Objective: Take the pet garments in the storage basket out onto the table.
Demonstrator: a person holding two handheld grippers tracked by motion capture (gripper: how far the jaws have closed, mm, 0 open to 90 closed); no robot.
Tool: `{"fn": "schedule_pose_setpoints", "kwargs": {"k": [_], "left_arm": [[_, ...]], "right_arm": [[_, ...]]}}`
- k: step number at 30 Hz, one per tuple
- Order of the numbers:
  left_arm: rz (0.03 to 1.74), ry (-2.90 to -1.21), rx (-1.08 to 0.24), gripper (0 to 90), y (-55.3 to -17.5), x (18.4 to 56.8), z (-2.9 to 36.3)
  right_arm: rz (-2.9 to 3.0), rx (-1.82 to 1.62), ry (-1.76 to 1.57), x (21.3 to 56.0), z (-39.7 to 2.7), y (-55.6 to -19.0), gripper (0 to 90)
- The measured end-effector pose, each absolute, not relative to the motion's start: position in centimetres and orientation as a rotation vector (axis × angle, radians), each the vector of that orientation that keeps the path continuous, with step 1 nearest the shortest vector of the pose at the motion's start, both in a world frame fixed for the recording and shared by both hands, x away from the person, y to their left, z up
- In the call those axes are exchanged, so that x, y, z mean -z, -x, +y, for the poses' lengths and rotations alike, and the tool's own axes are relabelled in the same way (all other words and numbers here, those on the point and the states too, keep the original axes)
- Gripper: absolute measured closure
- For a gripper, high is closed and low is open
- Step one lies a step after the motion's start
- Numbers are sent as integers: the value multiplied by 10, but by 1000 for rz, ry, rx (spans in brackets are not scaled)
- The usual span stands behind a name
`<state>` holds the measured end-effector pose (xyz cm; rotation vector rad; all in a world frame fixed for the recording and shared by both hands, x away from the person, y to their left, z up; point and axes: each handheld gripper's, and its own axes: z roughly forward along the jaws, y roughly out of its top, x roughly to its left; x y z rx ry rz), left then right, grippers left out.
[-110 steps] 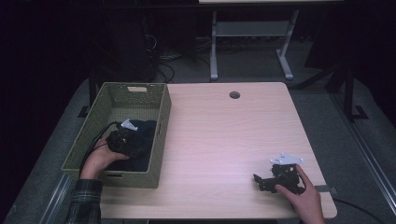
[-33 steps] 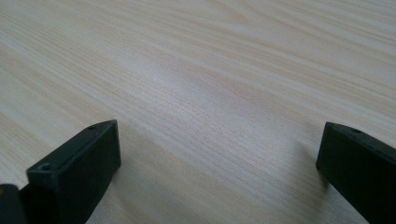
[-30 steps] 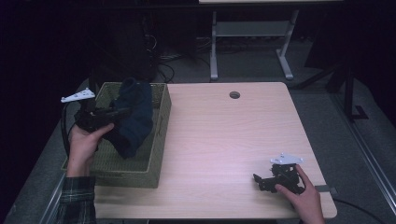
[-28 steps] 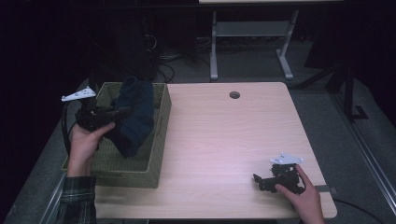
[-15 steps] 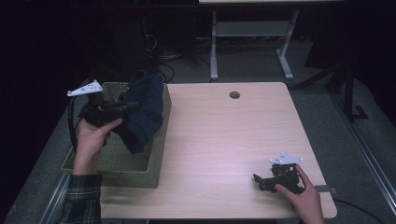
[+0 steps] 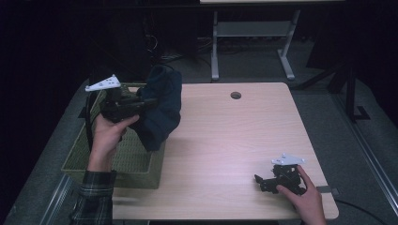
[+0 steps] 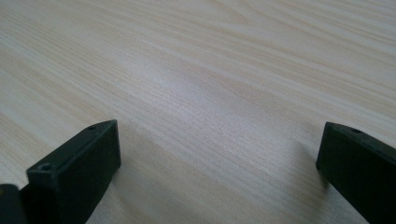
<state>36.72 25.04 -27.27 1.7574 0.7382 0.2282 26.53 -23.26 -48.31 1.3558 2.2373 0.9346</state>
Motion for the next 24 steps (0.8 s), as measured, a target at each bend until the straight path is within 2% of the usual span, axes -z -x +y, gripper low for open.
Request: {"fn": "schedule_pose_setpoints", "kwargs": {"k": [24], "left_arm": [[619, -1804, -166, 715, -382, 273, 166]], "right_arm": [[2238, -934, -1357, 483, -233, -265, 0]]}}
